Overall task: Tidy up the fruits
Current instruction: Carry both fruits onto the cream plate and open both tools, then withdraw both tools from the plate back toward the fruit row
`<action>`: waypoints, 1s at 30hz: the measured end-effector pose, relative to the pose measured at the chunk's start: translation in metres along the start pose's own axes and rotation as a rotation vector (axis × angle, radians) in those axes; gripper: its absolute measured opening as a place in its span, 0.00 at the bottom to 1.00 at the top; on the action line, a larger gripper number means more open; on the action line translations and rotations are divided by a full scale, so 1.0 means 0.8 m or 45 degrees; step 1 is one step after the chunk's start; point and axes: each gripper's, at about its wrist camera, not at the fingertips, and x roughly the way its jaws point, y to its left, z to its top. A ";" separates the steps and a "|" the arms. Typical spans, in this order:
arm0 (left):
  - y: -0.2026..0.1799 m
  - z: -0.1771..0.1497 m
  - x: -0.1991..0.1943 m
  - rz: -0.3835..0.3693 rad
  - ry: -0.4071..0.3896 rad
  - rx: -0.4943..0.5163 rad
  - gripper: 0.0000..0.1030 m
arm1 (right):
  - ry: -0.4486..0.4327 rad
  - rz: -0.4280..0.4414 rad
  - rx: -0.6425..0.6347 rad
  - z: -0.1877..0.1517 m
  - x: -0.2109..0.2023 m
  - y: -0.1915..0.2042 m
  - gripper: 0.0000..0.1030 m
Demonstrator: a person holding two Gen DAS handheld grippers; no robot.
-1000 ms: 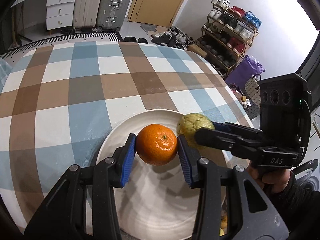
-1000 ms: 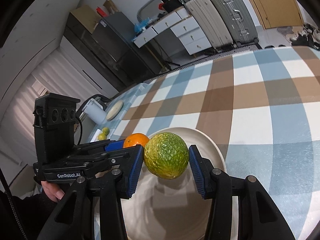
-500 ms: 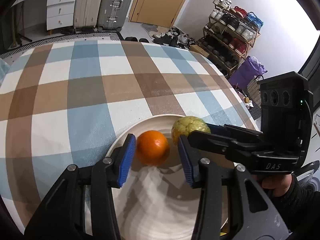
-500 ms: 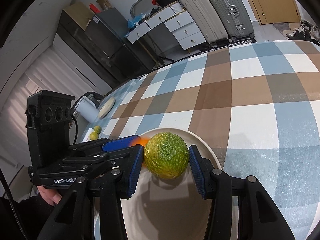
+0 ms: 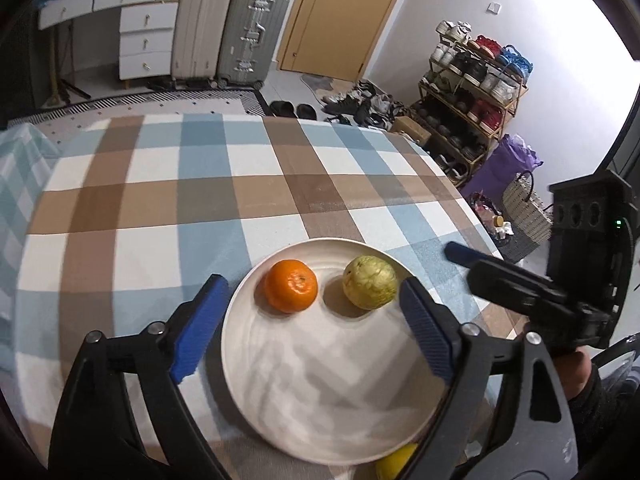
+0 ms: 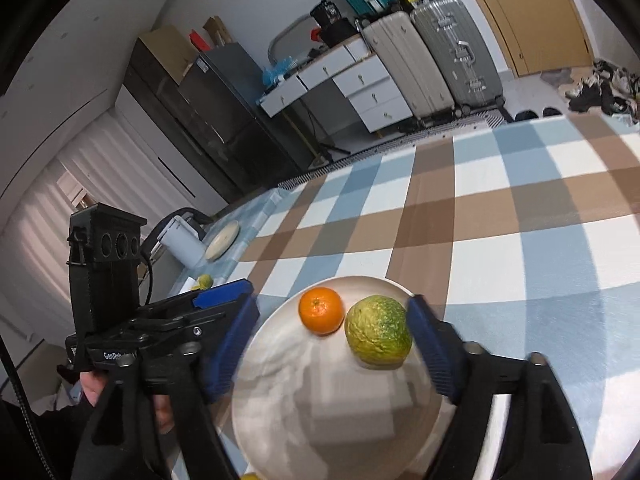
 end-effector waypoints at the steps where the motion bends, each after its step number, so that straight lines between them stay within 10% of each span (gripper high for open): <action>1: -0.004 -0.003 -0.008 0.008 -0.012 0.004 0.93 | -0.016 -0.011 -0.006 -0.002 -0.008 0.004 0.95; 30: -0.137 -0.173 -0.202 0.138 -0.219 0.067 0.99 | -0.269 -0.130 -0.219 -0.142 -0.212 0.120 1.00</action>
